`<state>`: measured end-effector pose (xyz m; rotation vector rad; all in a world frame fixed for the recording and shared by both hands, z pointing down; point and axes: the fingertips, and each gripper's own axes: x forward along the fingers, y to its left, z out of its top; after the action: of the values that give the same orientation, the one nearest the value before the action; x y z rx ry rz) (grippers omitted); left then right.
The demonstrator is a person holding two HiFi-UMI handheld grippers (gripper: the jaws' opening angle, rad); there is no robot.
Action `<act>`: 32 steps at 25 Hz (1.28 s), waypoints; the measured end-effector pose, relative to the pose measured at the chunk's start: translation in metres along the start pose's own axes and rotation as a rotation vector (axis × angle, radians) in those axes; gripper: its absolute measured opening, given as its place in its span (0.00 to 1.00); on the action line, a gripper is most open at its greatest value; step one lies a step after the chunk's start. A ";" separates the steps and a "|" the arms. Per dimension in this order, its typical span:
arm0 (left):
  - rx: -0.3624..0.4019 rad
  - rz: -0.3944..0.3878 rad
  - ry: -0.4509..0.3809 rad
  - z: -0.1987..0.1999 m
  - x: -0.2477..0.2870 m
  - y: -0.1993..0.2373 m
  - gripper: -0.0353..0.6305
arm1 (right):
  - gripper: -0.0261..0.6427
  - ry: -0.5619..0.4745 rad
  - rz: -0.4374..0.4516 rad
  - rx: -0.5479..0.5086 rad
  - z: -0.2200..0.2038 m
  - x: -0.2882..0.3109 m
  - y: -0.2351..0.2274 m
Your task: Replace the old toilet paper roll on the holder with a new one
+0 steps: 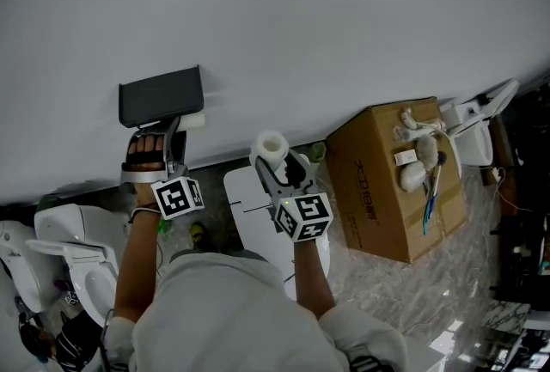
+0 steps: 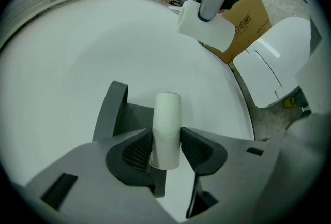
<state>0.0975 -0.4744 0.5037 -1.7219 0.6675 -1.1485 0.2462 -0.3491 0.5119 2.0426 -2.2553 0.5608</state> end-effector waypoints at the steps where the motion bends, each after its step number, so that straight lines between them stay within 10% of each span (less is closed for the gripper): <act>1: 0.003 0.000 -0.009 0.006 0.001 0.000 0.35 | 0.43 -0.001 -0.006 0.002 0.000 -0.003 -0.004; 19: 0.005 -0.053 -0.283 0.131 -0.014 -0.024 0.35 | 0.43 -0.026 -0.148 0.022 0.001 -0.055 -0.051; 25: -0.253 -0.146 -0.336 0.125 -0.037 -0.027 0.35 | 0.43 -0.030 -0.159 0.032 0.002 -0.058 -0.050; 32: -0.723 -0.164 -0.428 0.089 -0.071 0.009 0.35 | 0.43 -0.042 -0.110 0.044 0.008 -0.040 -0.030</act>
<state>0.1489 -0.3850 0.4556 -2.5756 0.7253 -0.6207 0.2821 -0.3148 0.5004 2.2038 -2.1548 0.5692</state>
